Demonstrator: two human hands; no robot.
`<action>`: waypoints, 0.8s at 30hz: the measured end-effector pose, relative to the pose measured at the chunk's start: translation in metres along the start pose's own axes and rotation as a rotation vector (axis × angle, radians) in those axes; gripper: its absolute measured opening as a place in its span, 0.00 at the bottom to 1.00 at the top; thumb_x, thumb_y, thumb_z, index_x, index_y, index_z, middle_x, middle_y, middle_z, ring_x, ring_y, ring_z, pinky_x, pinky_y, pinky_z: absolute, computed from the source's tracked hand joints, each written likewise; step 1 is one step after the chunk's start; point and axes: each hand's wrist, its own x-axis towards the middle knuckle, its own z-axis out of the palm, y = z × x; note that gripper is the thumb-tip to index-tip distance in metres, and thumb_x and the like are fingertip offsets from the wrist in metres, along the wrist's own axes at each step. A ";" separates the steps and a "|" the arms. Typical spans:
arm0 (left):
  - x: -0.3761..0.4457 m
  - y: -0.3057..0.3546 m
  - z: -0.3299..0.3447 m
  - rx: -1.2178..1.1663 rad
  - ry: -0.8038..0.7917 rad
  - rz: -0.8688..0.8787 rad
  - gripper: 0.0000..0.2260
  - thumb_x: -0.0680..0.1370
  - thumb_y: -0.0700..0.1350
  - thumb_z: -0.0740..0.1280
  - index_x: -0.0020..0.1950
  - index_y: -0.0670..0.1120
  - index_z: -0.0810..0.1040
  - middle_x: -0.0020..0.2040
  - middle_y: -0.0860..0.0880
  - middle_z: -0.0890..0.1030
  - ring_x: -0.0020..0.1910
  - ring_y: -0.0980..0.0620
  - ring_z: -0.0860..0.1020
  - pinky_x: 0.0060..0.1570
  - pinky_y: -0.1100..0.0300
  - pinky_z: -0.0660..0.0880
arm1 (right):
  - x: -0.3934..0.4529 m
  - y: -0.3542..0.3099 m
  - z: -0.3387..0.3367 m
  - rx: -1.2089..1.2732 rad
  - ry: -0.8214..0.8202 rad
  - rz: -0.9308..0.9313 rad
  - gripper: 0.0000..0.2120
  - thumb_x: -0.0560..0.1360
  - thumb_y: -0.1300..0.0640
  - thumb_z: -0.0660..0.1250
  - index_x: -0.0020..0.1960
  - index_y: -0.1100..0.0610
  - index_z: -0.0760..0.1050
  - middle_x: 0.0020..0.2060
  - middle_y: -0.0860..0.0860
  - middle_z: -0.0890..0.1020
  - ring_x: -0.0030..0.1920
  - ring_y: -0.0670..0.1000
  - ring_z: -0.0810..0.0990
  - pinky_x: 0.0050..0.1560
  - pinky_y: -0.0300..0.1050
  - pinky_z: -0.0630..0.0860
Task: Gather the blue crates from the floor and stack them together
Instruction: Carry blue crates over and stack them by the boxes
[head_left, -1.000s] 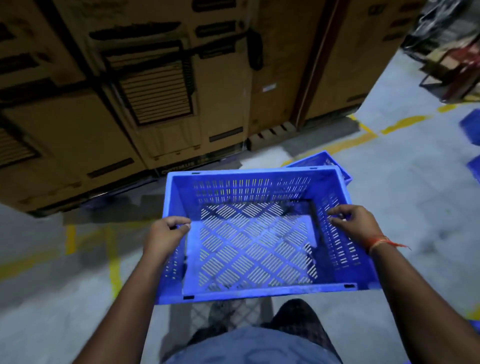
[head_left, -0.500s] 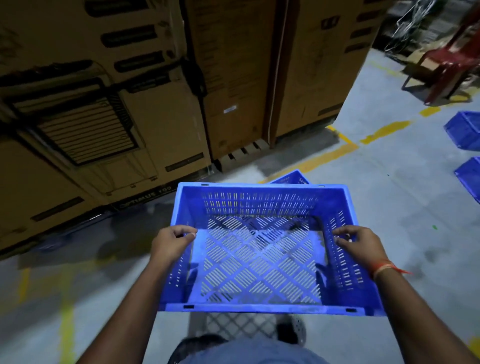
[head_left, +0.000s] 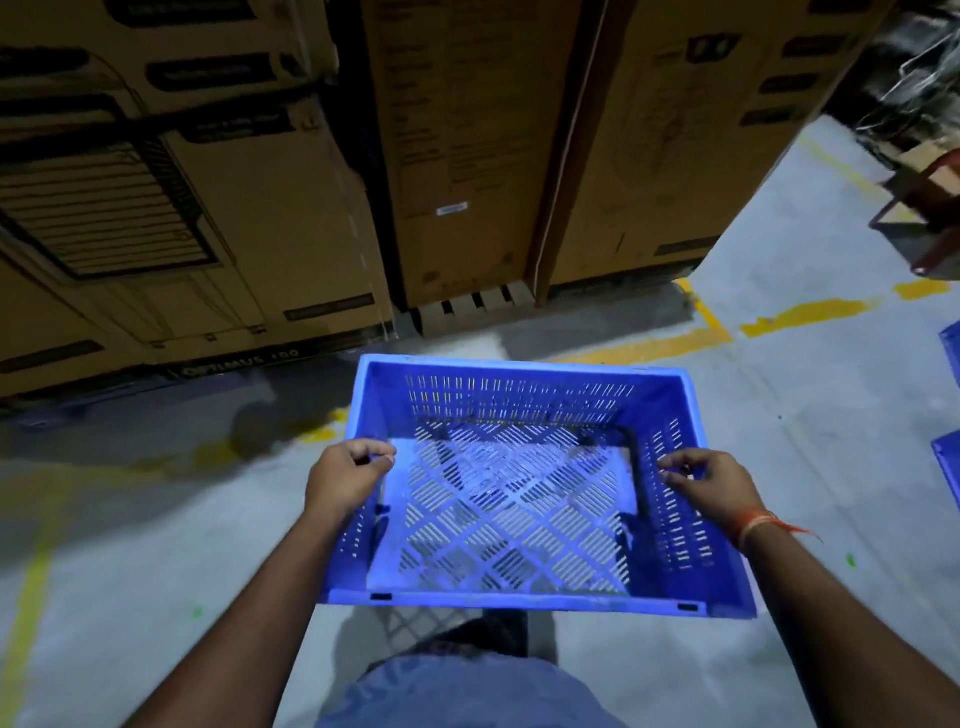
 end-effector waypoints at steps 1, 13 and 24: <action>0.007 0.003 0.012 -0.003 0.012 -0.011 0.04 0.73 0.44 0.75 0.42 0.54 0.86 0.43 0.55 0.87 0.45 0.56 0.83 0.50 0.57 0.77 | 0.018 0.004 -0.003 -0.006 -0.010 -0.005 0.07 0.68 0.59 0.76 0.40 0.47 0.83 0.38 0.53 0.85 0.42 0.57 0.83 0.47 0.49 0.77; 0.090 0.057 0.129 0.056 0.038 -0.132 0.06 0.75 0.43 0.74 0.48 0.55 0.85 0.42 0.50 0.83 0.42 0.50 0.80 0.43 0.58 0.73 | 0.202 0.030 -0.038 -0.083 -0.095 0.000 0.05 0.69 0.61 0.75 0.38 0.52 0.82 0.37 0.50 0.85 0.41 0.53 0.82 0.46 0.43 0.73; 0.215 -0.005 0.253 0.105 0.054 -0.273 0.10 0.76 0.39 0.73 0.55 0.50 0.83 0.43 0.49 0.80 0.45 0.49 0.78 0.46 0.58 0.69 | 0.413 0.092 0.066 -0.166 -0.324 -0.085 0.09 0.71 0.62 0.72 0.34 0.51 0.78 0.35 0.51 0.82 0.42 0.51 0.80 0.43 0.40 0.67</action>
